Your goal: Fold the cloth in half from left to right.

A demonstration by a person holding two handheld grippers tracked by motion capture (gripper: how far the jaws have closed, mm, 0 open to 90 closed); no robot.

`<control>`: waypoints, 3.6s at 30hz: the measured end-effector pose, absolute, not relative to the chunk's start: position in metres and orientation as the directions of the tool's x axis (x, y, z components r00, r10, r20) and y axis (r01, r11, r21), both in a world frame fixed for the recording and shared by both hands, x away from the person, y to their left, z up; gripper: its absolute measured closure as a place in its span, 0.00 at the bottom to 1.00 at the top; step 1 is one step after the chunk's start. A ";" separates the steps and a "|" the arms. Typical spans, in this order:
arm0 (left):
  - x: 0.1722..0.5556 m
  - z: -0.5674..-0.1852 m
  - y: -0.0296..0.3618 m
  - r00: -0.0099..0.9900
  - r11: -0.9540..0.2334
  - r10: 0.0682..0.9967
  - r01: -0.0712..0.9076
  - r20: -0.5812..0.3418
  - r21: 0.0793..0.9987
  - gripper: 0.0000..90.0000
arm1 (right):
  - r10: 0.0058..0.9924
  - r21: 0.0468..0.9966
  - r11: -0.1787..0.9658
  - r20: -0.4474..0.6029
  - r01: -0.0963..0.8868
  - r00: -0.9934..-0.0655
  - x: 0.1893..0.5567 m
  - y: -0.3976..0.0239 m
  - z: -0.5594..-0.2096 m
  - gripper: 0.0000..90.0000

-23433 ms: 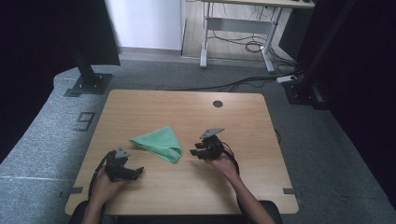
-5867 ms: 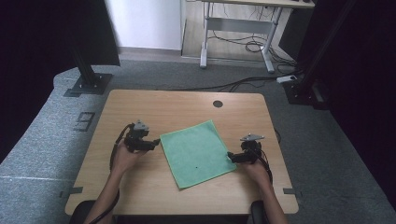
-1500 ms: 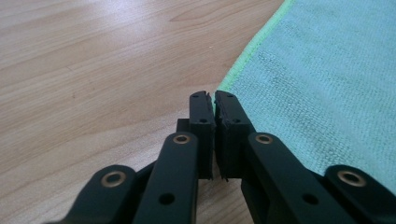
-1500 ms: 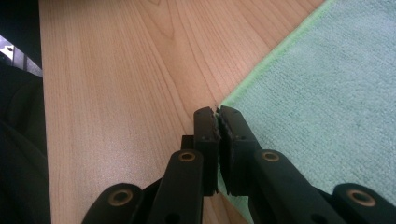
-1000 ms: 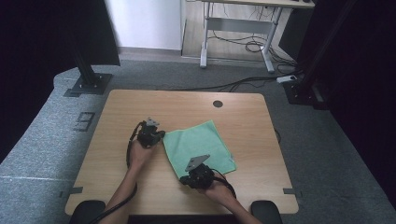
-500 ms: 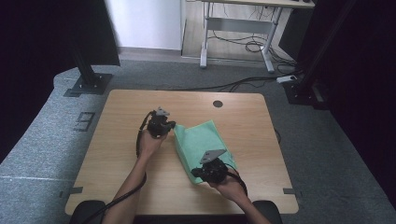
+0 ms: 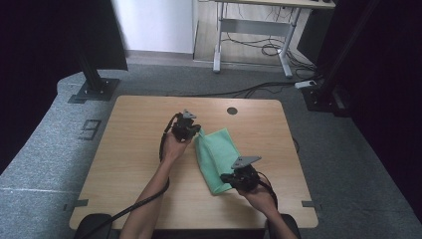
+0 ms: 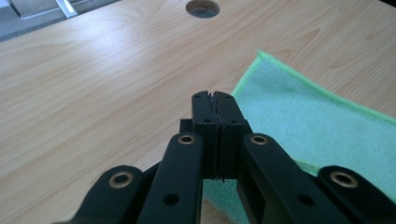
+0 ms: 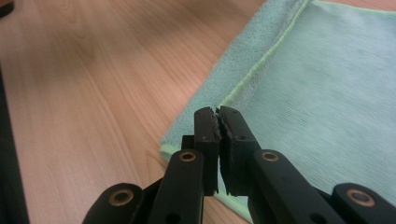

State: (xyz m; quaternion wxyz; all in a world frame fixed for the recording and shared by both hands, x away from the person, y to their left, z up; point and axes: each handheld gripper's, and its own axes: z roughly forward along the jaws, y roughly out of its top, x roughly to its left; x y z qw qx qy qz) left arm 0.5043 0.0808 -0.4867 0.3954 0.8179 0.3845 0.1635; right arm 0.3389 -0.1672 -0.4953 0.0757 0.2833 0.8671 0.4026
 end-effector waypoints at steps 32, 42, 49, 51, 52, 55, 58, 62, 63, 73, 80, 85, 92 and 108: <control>0.529 -0.488 0.010 0.687 -0.464 0.727 0.466 0.023 0.753 0.97 | 0.686 0.749 0.427 0.096 0.506 -0.722 0.349 -0.229 -0.499 0.95; 0.534 -0.499 -0.003 0.689 -0.481 0.724 0.473 0.031 0.738 0.96 | 0.719 0.721 0.427 0.096 0.546 -0.688 0.355 -0.240 -0.514 0.95; 0.535 -0.500 -0.009 0.703 -0.489 0.710 0.459 0.034 0.742 0.92 | 0.729 0.707 0.438 0.083 0.556 -0.679 0.356 -0.242 -0.519 0.95; 0.534 -0.500 -0.010 0.703 -0.494 0.710 0.451 0.046 0.743 0.83 | 0.734 0.703 0.438 0.081 0.560 -0.675 0.356 -0.243 -0.520 0.95; 0.534 -0.500 -0.010 0.703 -0.494 0.710 0.451 0.046 0.743 0.80 | 0.734 0.704 0.437 0.081 0.560 -0.674 0.356 -0.244 -0.520 0.95; 0.534 -0.499 -0.010 0.702 -0.503 0.710 0.442 0.063 0.743 0.68 | 0.737 0.704 0.433 0.084 0.563 -0.671 0.355 -0.245 -0.520 0.95; 0.533 -0.495 -0.007 0.696 -0.495 0.715 0.437 0.066 0.751 0.62 | 0.741 0.704 0.428 0.086 0.567 -0.666 0.355 -0.246 -0.521 0.95; 0.529 -0.490 -0.001 0.694 -0.468 0.719 0.440 0.040 0.766 0.49 | 0.745 0.706 0.421 0.088 0.569 -0.661 0.355 -0.248 -0.521 0.94; 0.527 -0.490 0.001 0.695 -0.467 0.718 0.443 0.036 0.766 0.46 | 0.746 0.706 0.420 0.089 0.570 -0.660 0.354 -0.248 -0.521 0.94; 0.509 -0.506 0.012 0.714 -0.460 0.700 0.461 -0.008 0.759 0.32 | 0.753 0.714 0.409 0.087 0.568 -0.652 0.354 -0.251 -0.519 0.93; 0.490 -0.509 0.016 0.731 -0.467 0.682 0.451 -0.014 0.761 0.28 | 0.768 0.719 0.398 0.079 0.570 -0.636 0.354 -0.256 -0.518 0.88; 0.477 -0.509 0.017 0.739 -0.478 0.674 0.442 -0.007 0.759 0.25 | 0.786 0.726 0.386 0.063 0.568 -0.615 0.354 -0.262 -0.516 0.83; 0.458 -0.512 0.022 0.751 -0.473 0.659 0.441 -0.026 0.762 0.19 | 0.814 0.739 0.370 0.035 0.563 -0.580 0.356 -0.269 -0.512 0.63; 0.431 -0.515 0.037 0.764 -0.489 0.645 0.433 -0.020 0.758 0.15 | 0.811 0.731 0.401 -0.002 0.553 -0.585 0.373 -0.259 -0.524 0.35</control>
